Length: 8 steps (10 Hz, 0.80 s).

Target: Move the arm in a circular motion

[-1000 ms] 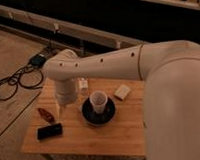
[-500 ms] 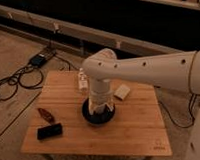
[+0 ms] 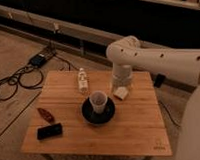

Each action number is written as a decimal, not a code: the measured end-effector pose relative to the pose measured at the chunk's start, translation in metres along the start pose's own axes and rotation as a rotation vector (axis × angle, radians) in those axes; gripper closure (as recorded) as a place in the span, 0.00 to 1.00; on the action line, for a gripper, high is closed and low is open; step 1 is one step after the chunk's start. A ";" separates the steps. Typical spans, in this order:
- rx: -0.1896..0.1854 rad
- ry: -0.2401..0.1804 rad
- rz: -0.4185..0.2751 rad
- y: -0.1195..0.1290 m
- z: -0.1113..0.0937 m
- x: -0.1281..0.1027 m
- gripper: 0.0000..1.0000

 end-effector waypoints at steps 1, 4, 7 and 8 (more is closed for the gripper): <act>0.003 -0.012 -0.001 0.009 0.001 -0.024 0.35; -0.003 -0.030 -0.071 0.077 0.007 -0.082 0.35; -0.025 -0.032 -0.201 0.158 0.010 -0.100 0.35; -0.041 -0.031 -0.267 0.191 0.010 -0.098 0.35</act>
